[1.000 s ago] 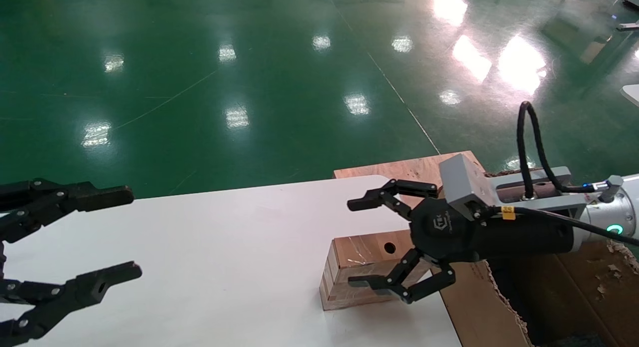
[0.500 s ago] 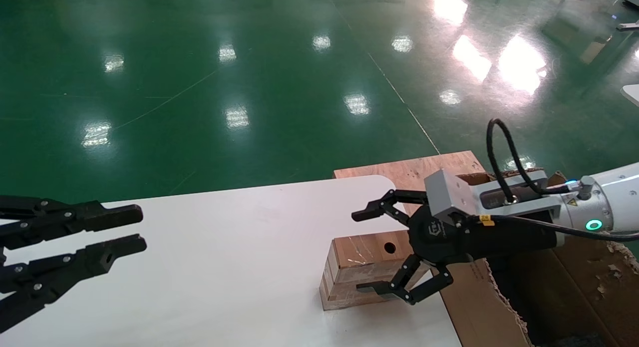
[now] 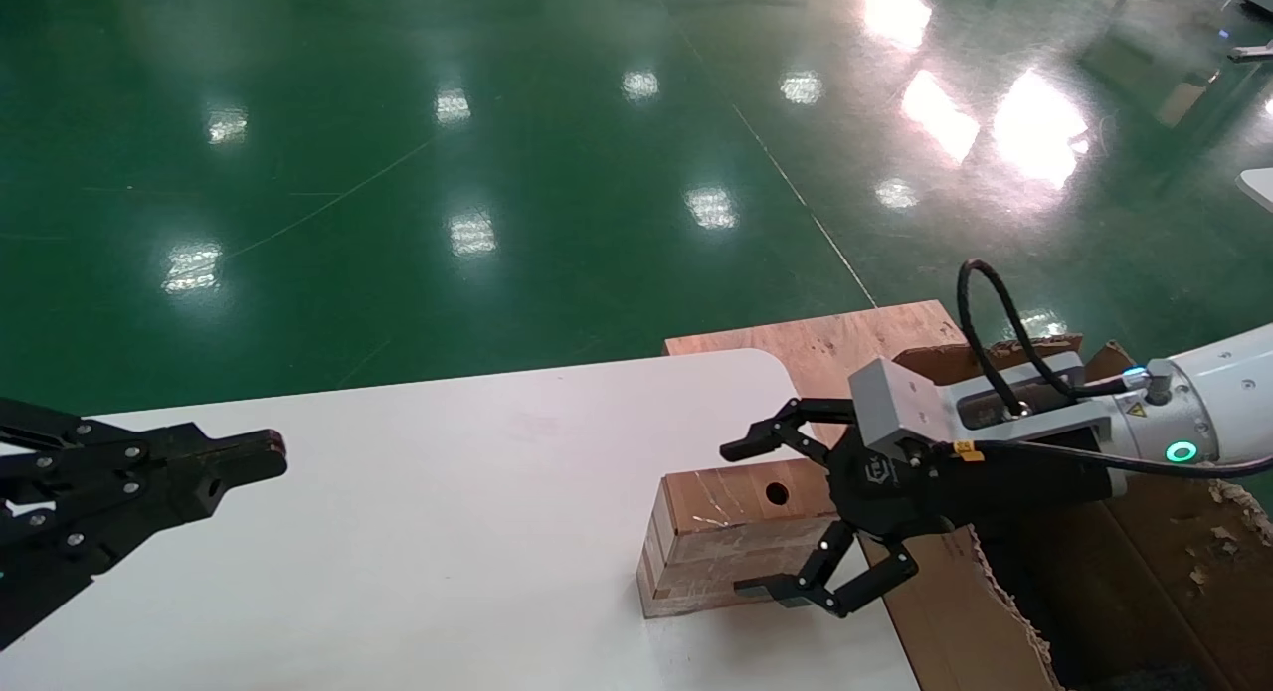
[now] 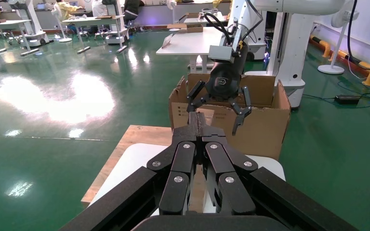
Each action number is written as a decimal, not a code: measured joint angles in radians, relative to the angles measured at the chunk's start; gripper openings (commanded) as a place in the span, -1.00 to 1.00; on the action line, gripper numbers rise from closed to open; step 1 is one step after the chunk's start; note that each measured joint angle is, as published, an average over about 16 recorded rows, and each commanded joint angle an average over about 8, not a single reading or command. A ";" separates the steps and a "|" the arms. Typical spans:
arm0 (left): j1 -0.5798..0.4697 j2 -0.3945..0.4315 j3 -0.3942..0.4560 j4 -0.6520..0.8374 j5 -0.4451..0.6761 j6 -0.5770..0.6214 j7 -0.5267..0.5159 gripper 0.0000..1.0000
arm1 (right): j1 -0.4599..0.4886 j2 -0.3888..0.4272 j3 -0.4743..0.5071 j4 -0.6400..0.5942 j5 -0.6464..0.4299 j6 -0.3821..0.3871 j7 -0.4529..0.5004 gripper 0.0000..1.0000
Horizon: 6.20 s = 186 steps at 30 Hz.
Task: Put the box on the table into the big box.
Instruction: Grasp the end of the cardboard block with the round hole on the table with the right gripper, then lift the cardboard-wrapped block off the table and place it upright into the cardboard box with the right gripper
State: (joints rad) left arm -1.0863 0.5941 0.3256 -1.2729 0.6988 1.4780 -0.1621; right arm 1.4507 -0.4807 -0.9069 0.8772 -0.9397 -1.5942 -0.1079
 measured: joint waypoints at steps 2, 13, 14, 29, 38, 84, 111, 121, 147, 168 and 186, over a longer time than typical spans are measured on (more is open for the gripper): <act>0.000 0.000 0.000 0.000 0.000 0.000 0.000 -1.00 | 0.014 -0.002 -0.026 -0.016 0.000 0.000 -0.016 1.00; 0.000 0.000 0.000 0.000 0.000 0.000 0.000 -1.00 | 0.071 -0.033 -0.137 -0.137 0.025 0.003 -0.134 1.00; 0.000 0.000 0.000 0.000 0.000 0.000 0.000 -1.00 | 0.074 -0.037 -0.144 -0.148 0.031 0.003 -0.144 1.00; 0.000 0.000 0.001 0.000 -0.001 0.000 0.000 -1.00 | 0.116 -0.059 -0.255 -0.233 0.133 0.001 -0.228 1.00; 0.000 0.000 0.001 0.000 -0.001 0.000 0.000 -1.00 | 0.140 -0.066 -0.326 -0.260 0.169 0.002 -0.254 1.00; 0.000 -0.001 0.002 0.000 -0.001 -0.001 0.001 1.00 | 0.186 -0.115 -0.467 -0.356 0.228 0.003 -0.314 -1.00; 0.000 -0.001 0.002 0.000 -0.001 -0.001 0.001 1.00 | 0.194 -0.103 -0.468 -0.321 0.253 0.009 -0.242 -1.00; 0.000 -0.001 0.002 0.001 -0.001 -0.001 0.001 1.00 | 0.311 0.021 -0.432 -0.139 0.362 0.030 0.005 -1.00; -0.001 -0.001 0.002 0.001 -0.002 -0.001 0.001 1.00 | 0.723 0.824 -0.303 0.465 0.085 0.296 0.489 -1.00; -0.001 -0.001 0.003 0.001 -0.002 -0.001 0.002 1.00 | 0.922 1.049 -0.829 0.448 0.128 0.617 0.353 -1.00; -0.001 -0.001 0.003 0.001 -0.002 -0.001 0.002 1.00 | 0.924 1.103 -0.871 0.351 0.090 0.667 0.316 -1.00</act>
State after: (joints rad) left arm -1.0872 0.5928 0.3290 -1.2721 0.6964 1.4766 -0.1603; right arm 2.3744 0.6227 -1.7782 1.2282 -0.8493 -0.9274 0.2077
